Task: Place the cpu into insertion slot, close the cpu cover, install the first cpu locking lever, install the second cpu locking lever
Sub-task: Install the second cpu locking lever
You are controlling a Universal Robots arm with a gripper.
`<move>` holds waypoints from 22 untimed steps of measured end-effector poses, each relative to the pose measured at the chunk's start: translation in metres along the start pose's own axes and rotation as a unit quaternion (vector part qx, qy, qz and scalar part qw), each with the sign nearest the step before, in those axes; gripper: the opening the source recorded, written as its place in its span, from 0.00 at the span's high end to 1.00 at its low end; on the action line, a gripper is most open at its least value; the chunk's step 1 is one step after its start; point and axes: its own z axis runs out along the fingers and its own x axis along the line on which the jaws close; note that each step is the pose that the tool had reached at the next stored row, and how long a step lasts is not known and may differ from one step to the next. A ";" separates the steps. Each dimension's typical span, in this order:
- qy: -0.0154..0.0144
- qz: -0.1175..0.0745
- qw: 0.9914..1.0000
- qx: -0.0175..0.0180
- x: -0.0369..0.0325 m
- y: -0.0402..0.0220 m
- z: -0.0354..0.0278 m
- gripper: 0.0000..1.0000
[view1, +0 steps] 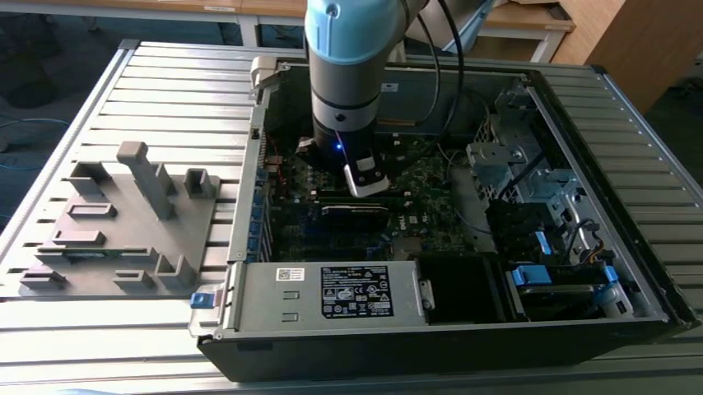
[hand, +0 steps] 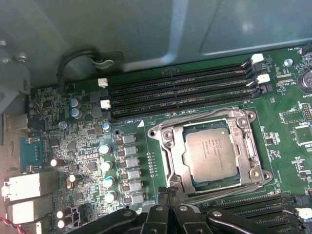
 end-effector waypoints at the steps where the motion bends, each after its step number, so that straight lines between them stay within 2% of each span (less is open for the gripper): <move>1: 0.000 0.000 1.000 -0.001 0.0000 -0.0004 0.0002 0.89; 8: 0.000 0.000 1.000 -0.002 0.0002 -0.0026 0.0016 0.89; 12: 0.000 0.000 1.000 -0.004 0.0003 -0.0026 0.0019 0.89; 22: 0.001 0.000 1.000 -0.005 0.0027 -0.0032 0.0024 0.89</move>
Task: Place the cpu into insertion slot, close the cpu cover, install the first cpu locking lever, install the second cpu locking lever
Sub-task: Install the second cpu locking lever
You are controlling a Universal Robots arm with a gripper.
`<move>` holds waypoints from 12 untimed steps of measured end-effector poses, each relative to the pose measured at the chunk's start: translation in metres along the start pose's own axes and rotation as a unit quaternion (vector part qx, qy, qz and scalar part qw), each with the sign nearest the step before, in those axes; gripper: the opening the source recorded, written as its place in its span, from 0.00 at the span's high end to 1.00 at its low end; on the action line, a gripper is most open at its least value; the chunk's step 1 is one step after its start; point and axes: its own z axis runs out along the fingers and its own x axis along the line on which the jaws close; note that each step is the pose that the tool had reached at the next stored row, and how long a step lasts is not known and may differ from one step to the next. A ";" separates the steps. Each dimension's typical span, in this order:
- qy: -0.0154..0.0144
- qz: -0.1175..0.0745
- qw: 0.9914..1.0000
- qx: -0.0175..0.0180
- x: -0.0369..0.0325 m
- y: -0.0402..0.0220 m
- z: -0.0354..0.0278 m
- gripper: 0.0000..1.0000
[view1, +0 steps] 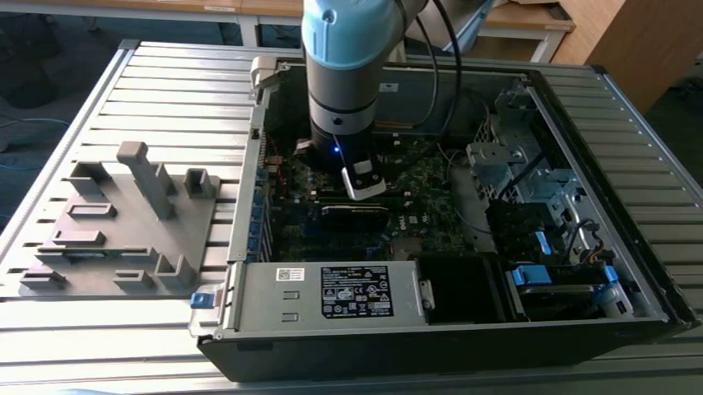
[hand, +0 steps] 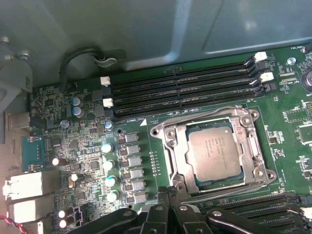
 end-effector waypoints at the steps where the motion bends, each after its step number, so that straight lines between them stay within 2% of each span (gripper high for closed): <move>1: 0.000 0.000 1.000 0.000 0.0004 -0.0001 0.0002 0.89; 12: 0.000 0.000 1.000 0.000 0.0018 -0.0006 0.0009 0.89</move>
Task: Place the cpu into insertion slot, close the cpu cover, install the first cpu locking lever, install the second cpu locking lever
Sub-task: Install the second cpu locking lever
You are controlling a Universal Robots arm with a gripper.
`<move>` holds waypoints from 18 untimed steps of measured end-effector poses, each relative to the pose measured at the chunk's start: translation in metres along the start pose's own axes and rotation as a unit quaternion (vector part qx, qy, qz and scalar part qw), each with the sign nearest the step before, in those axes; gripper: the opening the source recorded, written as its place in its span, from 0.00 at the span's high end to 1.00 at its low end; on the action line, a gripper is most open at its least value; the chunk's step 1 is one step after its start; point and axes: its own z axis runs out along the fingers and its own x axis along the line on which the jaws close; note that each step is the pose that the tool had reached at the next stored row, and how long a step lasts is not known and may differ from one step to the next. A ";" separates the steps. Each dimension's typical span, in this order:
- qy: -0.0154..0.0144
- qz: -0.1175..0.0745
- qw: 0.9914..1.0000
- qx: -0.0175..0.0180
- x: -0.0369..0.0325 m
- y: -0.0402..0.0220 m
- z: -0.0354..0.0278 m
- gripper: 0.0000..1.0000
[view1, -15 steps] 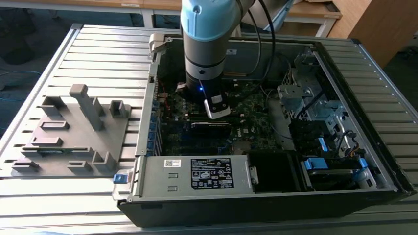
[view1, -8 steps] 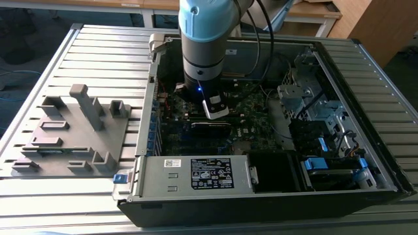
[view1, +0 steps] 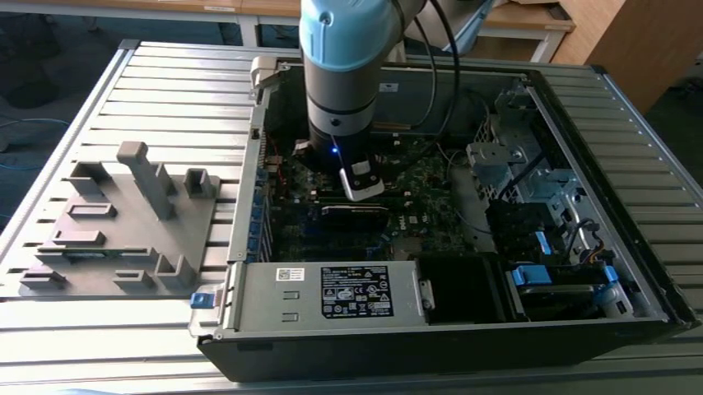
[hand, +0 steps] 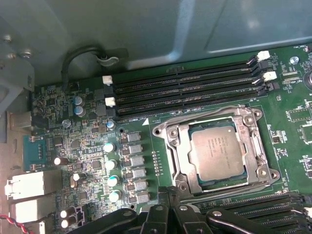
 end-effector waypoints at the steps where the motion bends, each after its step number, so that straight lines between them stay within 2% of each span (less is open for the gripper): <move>1: 0.000 0.000 1.000 0.000 0.0000 -0.0001 0.0004 0.89; 14: 0.000 0.000 1.000 0.000 0.0001 -0.0002 0.0012 0.89; 18: 0.000 0.000 1.000 0.000 0.0002 0.0009 -0.0039 0.89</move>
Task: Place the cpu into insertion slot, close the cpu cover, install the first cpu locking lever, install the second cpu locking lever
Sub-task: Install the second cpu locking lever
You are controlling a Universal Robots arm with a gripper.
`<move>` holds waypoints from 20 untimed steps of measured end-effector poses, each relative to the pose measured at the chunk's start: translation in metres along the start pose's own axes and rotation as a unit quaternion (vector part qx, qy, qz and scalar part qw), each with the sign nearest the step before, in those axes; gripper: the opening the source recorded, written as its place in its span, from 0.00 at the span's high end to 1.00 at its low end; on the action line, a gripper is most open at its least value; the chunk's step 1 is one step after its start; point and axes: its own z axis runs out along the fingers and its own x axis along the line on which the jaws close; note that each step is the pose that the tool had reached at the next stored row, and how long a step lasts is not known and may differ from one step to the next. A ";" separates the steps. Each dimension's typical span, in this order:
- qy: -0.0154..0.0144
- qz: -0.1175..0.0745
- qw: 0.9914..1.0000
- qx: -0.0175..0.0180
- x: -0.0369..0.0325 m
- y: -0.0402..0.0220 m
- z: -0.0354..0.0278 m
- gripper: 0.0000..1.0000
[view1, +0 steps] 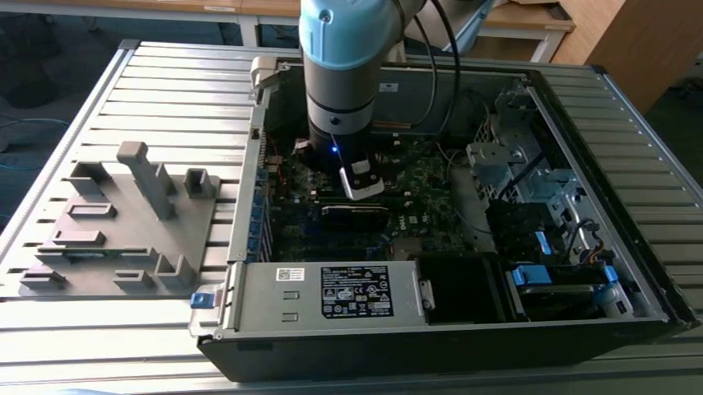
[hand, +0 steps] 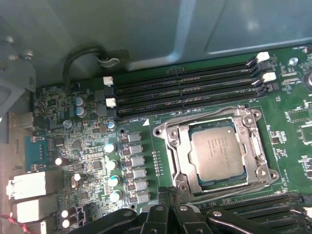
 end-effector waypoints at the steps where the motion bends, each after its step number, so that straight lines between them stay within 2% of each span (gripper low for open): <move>1: 0.000 0.000 1.000 0.000 0.0000 0.0004 -0.0022 0.89; 7: 0.000 0.000 1.000 0.000 0.0002 0.0034 -0.0157 0.89; 11: 0.000 0.000 1.000 0.001 -0.0001 0.0039 -0.0178 0.89; 15: -0.002 0.000 1.000 0.009 -0.0067 0.0054 -0.0176 0.89; 20: -0.003 0.001 1.000 0.014 -0.0167 0.0095 -0.0165 0.89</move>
